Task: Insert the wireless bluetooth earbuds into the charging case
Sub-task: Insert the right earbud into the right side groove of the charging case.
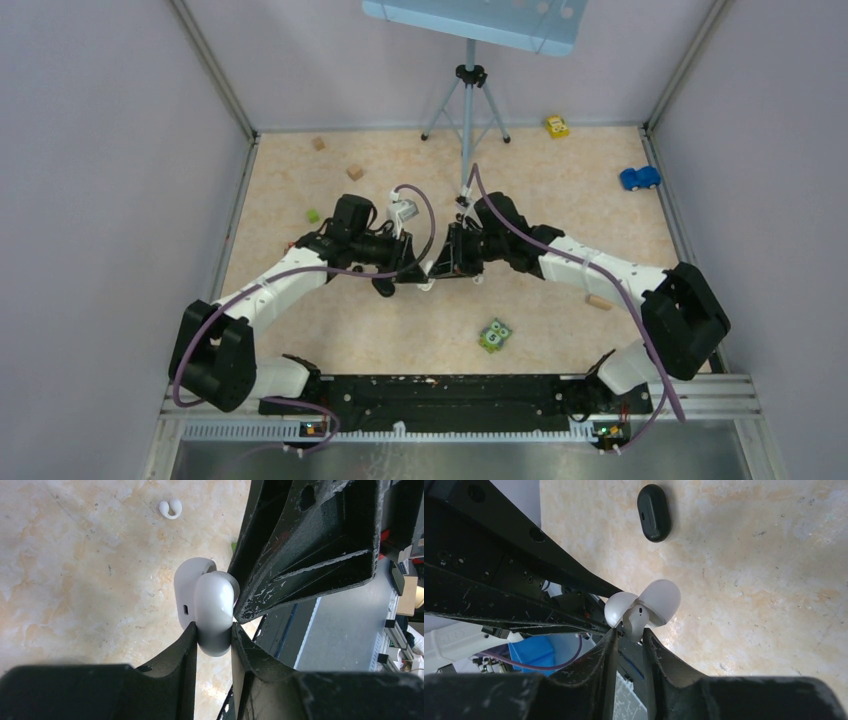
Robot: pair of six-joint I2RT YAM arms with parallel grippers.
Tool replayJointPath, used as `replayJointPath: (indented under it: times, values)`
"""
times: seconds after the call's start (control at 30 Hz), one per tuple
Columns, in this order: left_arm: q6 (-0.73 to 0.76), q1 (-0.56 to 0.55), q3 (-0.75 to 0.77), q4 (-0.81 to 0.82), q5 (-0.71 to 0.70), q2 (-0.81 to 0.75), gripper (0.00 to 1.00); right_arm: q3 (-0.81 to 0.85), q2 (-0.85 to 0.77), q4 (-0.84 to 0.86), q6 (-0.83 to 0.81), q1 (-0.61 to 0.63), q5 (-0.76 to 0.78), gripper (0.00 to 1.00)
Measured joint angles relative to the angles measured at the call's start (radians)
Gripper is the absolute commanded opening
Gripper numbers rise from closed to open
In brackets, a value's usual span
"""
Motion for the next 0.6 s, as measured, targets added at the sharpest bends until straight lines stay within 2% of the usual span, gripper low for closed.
replayJointPath:
  times: [0.33, 0.5, 0.6]
  values:
    - [0.001, -0.002, 0.0, 0.0, 0.0, 0.0, 0.0, -0.007, -0.008, 0.001, 0.001, 0.0, 0.01, 0.26]
    - [0.001, -0.003, 0.0, 0.0, 0.0, 0.0, 0.0, -0.008, -0.014, 0.002, 0.002, 0.0, 0.016, 0.19]
    - [0.001, -0.003, 0.0, 0.0, 0.0, 0.0, 0.0, -0.013, -0.019, 0.002, 0.005, 0.0, 0.022, 0.18]
